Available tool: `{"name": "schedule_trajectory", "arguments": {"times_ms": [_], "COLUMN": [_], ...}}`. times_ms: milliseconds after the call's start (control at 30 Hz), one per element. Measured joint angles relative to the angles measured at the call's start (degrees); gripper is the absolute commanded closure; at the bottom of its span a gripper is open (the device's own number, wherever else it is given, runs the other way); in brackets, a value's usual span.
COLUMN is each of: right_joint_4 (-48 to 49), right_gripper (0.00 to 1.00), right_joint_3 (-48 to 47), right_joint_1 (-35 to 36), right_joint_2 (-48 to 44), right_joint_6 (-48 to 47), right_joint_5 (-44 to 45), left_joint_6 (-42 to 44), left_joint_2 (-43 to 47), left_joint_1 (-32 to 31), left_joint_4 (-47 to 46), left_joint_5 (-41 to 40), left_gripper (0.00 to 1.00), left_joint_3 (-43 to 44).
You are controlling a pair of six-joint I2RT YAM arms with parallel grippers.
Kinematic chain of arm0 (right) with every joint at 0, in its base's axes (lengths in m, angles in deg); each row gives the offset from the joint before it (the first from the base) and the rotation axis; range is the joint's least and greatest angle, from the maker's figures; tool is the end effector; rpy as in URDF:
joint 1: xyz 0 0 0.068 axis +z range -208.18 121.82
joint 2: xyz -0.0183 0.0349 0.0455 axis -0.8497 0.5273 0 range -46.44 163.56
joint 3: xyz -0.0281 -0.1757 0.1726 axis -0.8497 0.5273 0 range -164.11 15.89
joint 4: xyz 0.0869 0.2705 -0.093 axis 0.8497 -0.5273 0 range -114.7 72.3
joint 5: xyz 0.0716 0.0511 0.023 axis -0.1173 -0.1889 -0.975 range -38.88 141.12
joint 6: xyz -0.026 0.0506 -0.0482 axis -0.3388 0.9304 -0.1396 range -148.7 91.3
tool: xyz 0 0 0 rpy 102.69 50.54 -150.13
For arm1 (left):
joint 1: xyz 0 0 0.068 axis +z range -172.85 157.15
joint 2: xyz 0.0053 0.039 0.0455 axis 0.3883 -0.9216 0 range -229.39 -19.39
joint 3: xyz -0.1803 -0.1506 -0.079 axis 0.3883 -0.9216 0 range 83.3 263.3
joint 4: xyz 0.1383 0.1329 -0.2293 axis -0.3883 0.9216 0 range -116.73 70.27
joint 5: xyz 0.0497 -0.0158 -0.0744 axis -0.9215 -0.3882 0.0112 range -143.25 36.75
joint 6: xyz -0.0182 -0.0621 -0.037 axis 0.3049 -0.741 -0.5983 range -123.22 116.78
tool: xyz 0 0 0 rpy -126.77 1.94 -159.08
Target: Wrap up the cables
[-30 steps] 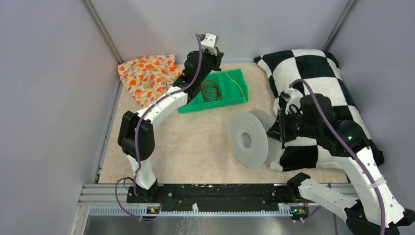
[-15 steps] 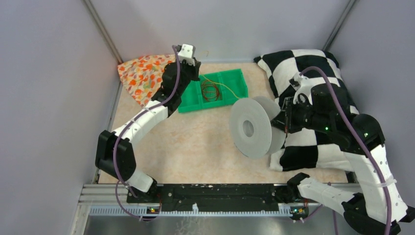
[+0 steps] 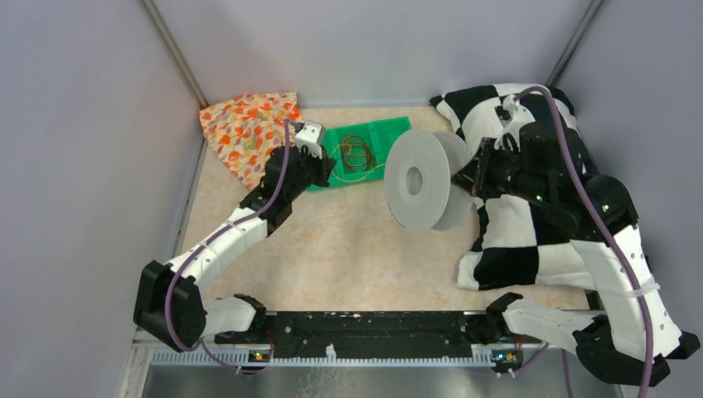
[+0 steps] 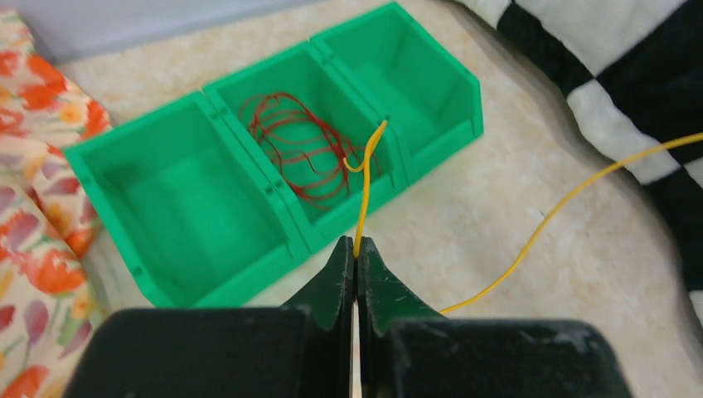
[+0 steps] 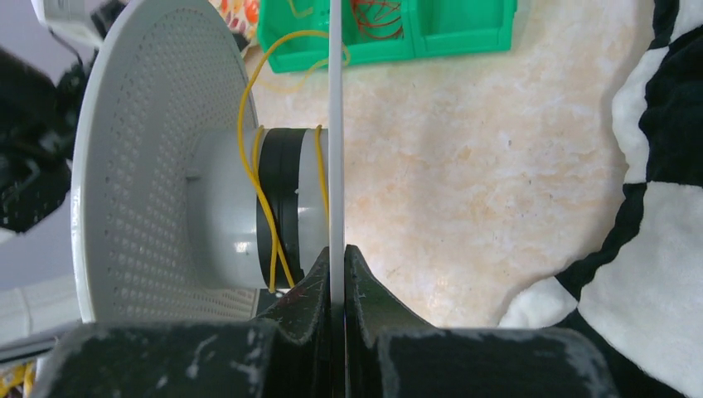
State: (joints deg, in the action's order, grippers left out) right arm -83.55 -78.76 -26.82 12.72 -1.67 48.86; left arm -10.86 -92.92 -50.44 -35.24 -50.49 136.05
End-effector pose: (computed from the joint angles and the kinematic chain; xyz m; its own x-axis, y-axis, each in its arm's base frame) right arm 0.1803 0.1129 0.4631 -0.6340 0.1454 -0.7595 -0.2929 0.8638 0.4099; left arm 0.3295 -0.1756 0.2679 -0.2537 -0.0172 -0.9671 0.4749 0.8688 -0.1400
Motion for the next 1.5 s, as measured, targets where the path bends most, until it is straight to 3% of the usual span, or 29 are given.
{"name": "schedule_trajectory", "arguments": {"times_ms": [200, 433, 667, 1200, 1500], "right_joint_4": [3.56, 6.97, 8.26, 11.47, 14.12], "right_gripper": [1.0, 1.0, 1.0, 1.0, 1.0], "right_joint_3": [-1.81, -4.42, -3.19, 9.57, 13.79], "right_joint_1": [-0.13, -0.5, -0.74, -3.52, -5.55], "right_joint_2": [3.23, 5.95, 7.67, 10.67, 10.91], "right_joint_6": [2.12, 2.6, 1.33, -3.96, -5.07], "right_joint_5": [4.35, 10.34, 16.15, 25.35, 25.51], "left_joint_6": [-3.21, -6.88, -12.46, -19.1, -19.06], "left_joint_2": [6.84, 12.48, 15.87, 13.44, 9.29], "left_joint_1": [-4.55, -19.65, -29.35, -51.43, -56.5], "left_joint_4": [4.46, 10.88, 16.02, 23.74, 24.17], "left_joint_5": [-0.94, -8.02, -13.16, -21.9, -23.91], "left_gripper": [1.0, 1.0, 1.0, 1.0, 1.0], "left_joint_3": [-6.23, -7.74, -7.78, 1.03, 4.5]}}
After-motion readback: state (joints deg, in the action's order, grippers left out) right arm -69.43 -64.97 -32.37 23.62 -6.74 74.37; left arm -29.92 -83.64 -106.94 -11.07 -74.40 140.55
